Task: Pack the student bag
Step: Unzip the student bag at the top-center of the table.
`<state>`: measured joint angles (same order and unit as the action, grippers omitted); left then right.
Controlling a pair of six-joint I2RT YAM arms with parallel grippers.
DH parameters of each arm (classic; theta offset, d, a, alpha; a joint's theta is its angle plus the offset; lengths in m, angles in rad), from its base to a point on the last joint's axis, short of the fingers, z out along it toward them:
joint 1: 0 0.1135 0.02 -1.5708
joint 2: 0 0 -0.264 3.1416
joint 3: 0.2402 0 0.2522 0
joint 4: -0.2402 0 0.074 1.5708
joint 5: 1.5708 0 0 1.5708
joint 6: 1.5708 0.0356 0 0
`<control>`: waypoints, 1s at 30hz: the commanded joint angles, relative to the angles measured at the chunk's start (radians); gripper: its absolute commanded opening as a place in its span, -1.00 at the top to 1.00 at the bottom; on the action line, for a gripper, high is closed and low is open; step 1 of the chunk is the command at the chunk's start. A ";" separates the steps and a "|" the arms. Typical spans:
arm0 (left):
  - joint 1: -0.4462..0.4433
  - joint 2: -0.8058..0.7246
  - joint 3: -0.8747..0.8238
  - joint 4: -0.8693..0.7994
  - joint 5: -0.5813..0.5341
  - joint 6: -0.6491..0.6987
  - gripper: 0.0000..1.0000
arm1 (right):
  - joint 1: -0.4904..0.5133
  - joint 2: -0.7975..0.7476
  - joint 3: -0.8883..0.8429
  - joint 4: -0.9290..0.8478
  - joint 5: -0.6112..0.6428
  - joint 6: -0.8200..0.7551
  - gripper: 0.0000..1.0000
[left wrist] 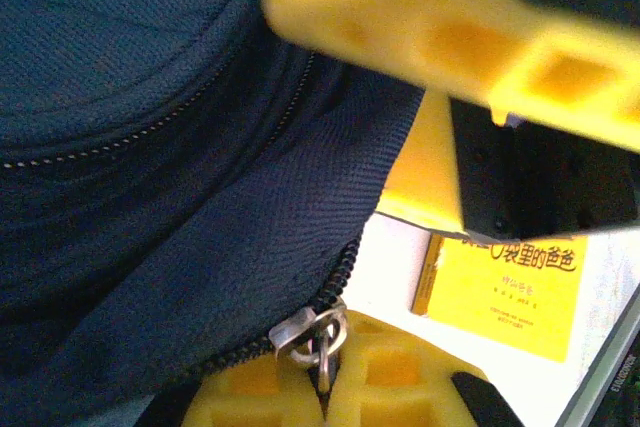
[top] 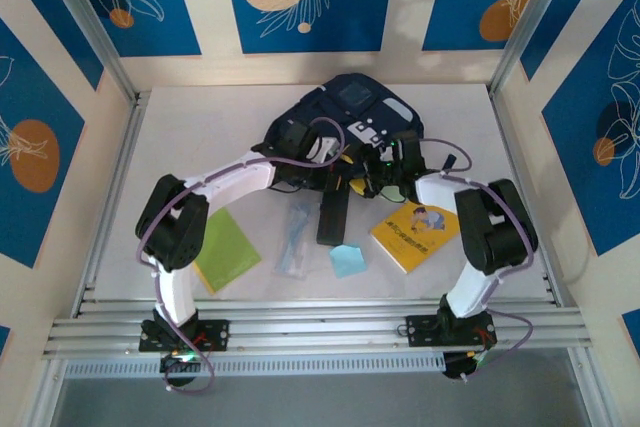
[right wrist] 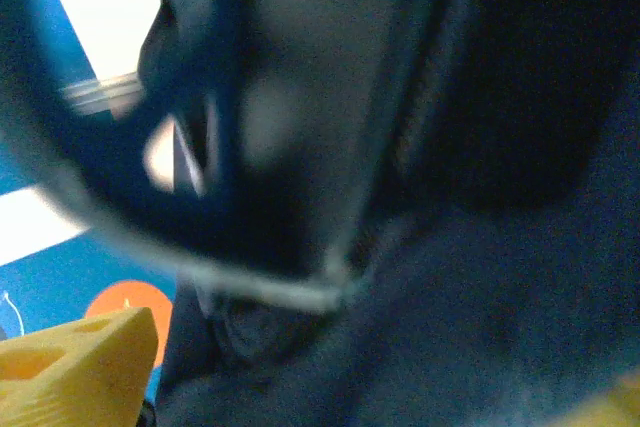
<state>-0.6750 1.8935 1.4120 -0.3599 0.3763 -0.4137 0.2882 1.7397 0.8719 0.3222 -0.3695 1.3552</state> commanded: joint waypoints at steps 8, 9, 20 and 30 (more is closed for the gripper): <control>0.115 -0.099 -0.088 -0.054 -0.133 0.084 1.00 | -0.005 -0.019 0.038 -0.027 0.041 -0.094 1.00; 0.149 -0.097 -0.094 -0.070 -0.155 0.098 1.00 | -0.009 -0.030 0.042 -0.057 0.033 -0.122 1.00; 0.348 -0.070 -0.075 -0.173 -0.339 0.221 1.00 | -0.077 -0.005 0.294 -0.528 -0.189 -0.663 1.00; 0.155 -0.231 -0.131 -0.247 -0.124 0.200 1.00 | -0.158 0.255 0.722 -0.911 -0.251 -0.932 1.00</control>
<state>-0.4618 1.7214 1.2915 -0.5259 0.2092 -0.2035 0.1501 1.9266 1.5021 -0.5240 -0.6159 0.5373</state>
